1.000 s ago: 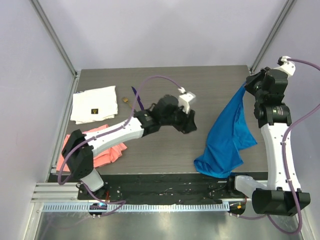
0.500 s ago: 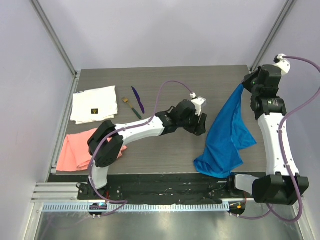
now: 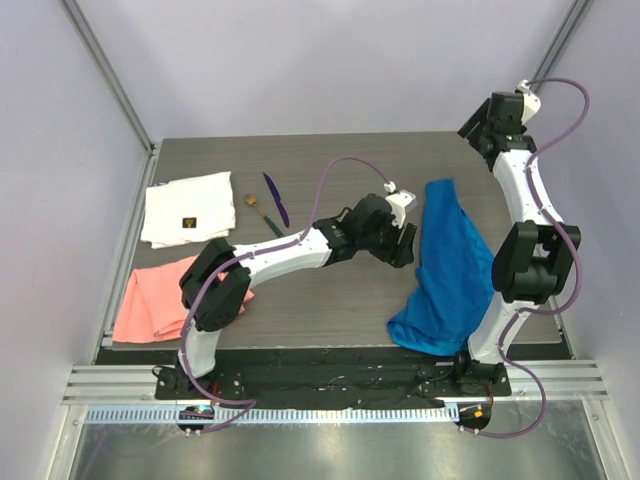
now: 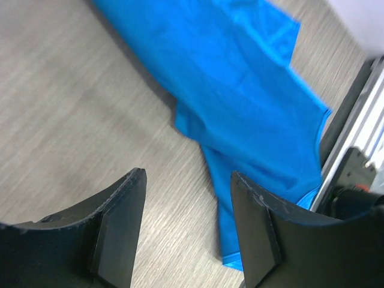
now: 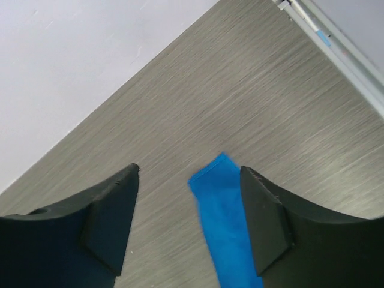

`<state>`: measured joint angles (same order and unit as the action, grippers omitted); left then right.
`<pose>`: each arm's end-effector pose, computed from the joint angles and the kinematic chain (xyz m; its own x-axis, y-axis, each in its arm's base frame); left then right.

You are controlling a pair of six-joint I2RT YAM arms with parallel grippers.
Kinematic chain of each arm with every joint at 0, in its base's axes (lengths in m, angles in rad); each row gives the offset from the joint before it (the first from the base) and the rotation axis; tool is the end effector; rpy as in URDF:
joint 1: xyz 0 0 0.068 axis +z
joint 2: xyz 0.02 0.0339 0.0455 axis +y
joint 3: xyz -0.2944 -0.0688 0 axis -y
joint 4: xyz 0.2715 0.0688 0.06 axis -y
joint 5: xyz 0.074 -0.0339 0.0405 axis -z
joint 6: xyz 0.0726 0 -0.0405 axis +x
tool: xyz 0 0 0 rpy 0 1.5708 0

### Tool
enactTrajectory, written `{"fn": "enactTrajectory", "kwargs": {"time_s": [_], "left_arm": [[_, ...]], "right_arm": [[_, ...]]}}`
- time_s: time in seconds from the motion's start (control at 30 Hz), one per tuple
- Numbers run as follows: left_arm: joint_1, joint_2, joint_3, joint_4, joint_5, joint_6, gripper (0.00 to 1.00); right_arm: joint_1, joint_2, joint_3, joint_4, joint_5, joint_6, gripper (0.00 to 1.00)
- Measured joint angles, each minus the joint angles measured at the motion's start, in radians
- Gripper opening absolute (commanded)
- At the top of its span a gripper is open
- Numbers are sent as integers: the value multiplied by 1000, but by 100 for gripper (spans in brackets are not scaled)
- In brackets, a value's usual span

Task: Fold the napkin into a case and place the utensils inside
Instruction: Pick up the crumpled napkin from the center of the board.

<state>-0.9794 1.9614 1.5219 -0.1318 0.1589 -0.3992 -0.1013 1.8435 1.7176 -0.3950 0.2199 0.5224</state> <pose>0.2836 -0.4430 0.2457 -0.6252 0.2426 -0.7418 0.7065 0.5799 -0.4058 0.4976 -0.0665 0.3504 -0.2859 0.5185 -0.8058 0.4957 0.7997 0.3387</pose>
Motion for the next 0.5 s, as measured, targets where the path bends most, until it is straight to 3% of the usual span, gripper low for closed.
{"fn": "enactTrajectory", "kwargs": {"time_s": [0.03, 0.17, 0.3, 0.37, 0.5], "left_arm": [[-3, 9, 2, -7, 5, 5, 64], [-23, 67, 5, -51, 71, 10, 70], [-54, 126, 3, -90, 159, -14, 74], [-76, 138, -10, -98, 200, -34, 75], [-126, 143, -26, -92, 277, -82, 73]], "right_arm": [[-1, 10, 23, -18, -2, -8, 82], [-1, -19, 50, -114, 5, -48, 83], [-2, -131, -36, -178, 3, -61, 83], [-2, -210, -93, -214, 4, -67, 99], [-1, -369, -205, -243, -2, -68, 100]]}}
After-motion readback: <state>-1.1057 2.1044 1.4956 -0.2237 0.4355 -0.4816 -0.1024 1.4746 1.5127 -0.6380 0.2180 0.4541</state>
